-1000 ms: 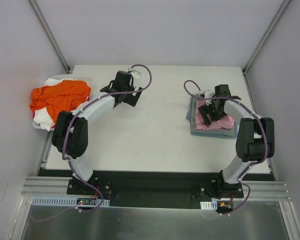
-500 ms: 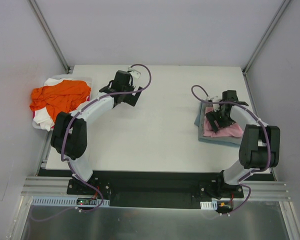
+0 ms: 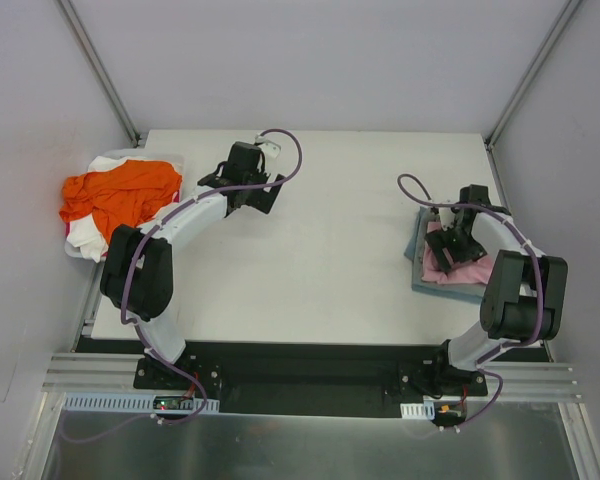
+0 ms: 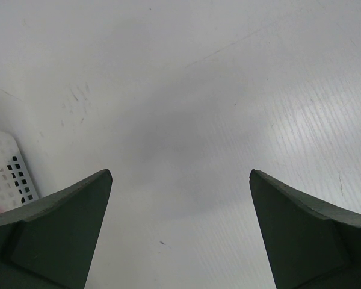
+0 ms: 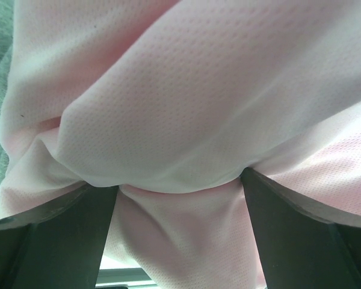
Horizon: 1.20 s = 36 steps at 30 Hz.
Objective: Fold and stack the t-shirts
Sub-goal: Neatly place the folded tshirt to the corner
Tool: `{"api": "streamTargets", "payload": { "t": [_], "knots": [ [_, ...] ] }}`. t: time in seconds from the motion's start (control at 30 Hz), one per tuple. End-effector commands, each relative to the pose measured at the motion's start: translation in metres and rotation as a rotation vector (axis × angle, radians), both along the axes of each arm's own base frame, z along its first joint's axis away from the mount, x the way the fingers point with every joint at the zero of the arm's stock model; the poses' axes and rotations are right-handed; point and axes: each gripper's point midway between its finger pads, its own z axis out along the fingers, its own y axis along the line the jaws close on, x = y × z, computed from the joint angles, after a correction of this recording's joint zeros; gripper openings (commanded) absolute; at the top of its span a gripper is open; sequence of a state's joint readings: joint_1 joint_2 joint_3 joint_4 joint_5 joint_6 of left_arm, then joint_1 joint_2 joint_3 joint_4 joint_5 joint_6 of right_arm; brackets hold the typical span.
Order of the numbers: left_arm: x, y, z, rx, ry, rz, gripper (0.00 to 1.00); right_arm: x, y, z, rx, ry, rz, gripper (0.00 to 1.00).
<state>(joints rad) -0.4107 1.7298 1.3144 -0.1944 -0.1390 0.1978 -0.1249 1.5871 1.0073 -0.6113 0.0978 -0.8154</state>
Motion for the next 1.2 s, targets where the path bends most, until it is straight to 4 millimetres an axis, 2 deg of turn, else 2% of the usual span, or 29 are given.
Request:
{"api": "streamTargets", "payload": {
  "t": [0.0,0.07,0.2,0.4,0.47,0.5,0.73,0.8,1.0,1.17],
  "knots": [
    [0.003,0.001,0.024,-0.038,-0.059,0.005,0.99,-0.028,-0.003,0.002,-0.008,0.102,0.01,0.89],
    [0.004,0.001,0.024,-0.037,-0.059,0.008,0.99,-0.025,-0.001,0.006,0.007,0.085,0.005,0.88],
    [0.007,0.002,0.024,-0.03,-0.062,0.011,0.99,-0.01,0.002,0.027,0.008,-0.004,0.005,0.89],
    [0.009,-0.002,0.017,-0.039,-0.045,0.011,0.99,0.025,0.01,0.079,-0.006,-0.199,0.011,0.91],
    [0.009,-0.003,0.014,-0.041,-0.038,0.011,0.99,0.038,0.018,0.1,0.001,-0.264,0.022,0.93],
    [0.009,-0.003,0.013,-0.04,-0.036,0.011,0.99,0.043,0.021,0.109,0.005,-0.283,0.023,0.99],
    [0.008,-0.001,0.013,-0.035,-0.036,0.013,0.99,0.08,0.069,0.162,0.129,-0.443,0.01,0.96],
    [0.007,0.001,0.011,-0.032,-0.033,0.019,0.99,0.09,0.088,0.171,0.144,-0.465,0.022,0.96],
    [0.003,0.006,0.012,-0.02,-0.04,0.032,0.99,0.099,0.149,0.168,0.258,-0.465,0.078,0.97],
    [0.003,0.01,0.013,-0.014,-0.055,0.039,0.99,0.105,0.172,0.166,0.289,-0.473,0.101,0.97]
  ]
}}
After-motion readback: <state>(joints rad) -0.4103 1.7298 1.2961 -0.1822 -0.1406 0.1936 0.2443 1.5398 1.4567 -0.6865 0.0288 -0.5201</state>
